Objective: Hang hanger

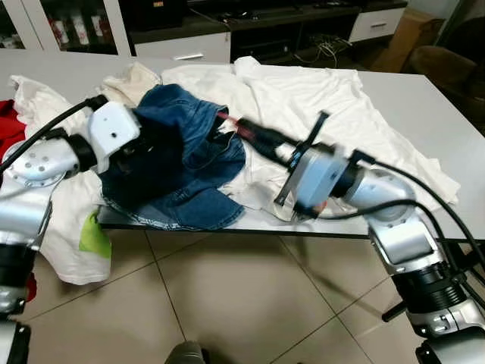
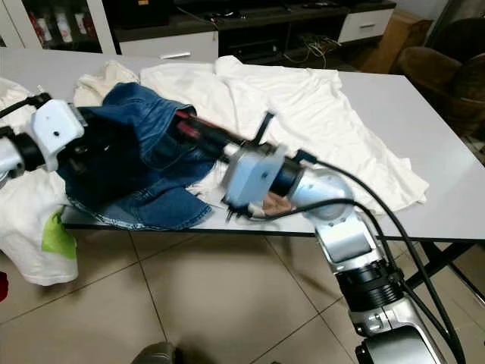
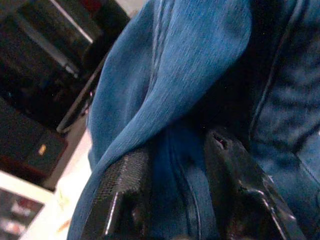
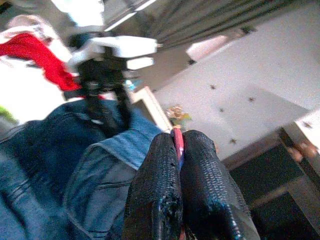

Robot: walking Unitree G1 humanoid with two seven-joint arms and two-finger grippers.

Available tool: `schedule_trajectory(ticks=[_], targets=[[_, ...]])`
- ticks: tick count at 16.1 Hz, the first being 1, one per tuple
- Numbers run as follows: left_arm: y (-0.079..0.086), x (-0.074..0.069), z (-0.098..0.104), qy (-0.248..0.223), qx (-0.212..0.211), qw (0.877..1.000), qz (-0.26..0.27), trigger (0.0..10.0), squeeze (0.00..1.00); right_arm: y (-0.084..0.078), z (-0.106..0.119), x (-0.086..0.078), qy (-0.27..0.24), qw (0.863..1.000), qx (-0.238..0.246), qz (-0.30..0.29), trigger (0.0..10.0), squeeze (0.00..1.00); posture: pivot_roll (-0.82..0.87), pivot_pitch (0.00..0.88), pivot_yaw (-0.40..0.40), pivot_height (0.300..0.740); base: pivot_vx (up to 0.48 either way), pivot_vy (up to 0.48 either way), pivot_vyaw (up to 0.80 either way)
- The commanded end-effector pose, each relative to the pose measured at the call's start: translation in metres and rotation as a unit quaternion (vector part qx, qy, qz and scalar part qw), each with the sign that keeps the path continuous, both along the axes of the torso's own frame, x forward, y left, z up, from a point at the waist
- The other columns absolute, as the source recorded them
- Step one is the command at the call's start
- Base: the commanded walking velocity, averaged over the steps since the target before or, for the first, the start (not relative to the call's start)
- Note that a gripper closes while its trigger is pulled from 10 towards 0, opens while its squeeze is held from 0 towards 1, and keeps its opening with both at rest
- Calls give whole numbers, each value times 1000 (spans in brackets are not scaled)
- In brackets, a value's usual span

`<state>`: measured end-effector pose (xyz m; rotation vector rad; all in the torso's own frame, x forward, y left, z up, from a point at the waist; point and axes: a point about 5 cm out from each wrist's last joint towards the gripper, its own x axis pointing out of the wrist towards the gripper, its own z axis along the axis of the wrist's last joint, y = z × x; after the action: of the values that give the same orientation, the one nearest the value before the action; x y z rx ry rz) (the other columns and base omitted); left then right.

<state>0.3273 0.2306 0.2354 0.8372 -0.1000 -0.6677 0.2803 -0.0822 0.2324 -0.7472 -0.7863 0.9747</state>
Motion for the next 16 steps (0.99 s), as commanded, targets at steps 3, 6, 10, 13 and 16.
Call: schedule_trajectory(ticks=[3,6,10,13,16], targets=[[-10,7,3,-19,21,999,-25,10000,0,8,-7,-9,-18,998,-45,28,10000,0,190,0,-7,740,0,0,0],[-16,10,6,-31,22,999,-39,10000,0,13,-13,-11,-27,995,-80,46,10000,0,192,0,-5,740,0,0,0],[-23,11,4,-38,36,997,-60,10000,0,14,-13,-4,-48,991,-115,41,10000,0,192,0,-14,740,0,0,0],[-33,10,-2,-38,42,995,-83,10000,0,15,-2,2,-53,992,-102,42,10000,0,193,0,-17,740,0,0,0],[-45,9,-5,-47,35,993,-105,10000,0,16,4,9,-51,993,-97,41,10000,0,190,0,-18,740,0,0,0]])
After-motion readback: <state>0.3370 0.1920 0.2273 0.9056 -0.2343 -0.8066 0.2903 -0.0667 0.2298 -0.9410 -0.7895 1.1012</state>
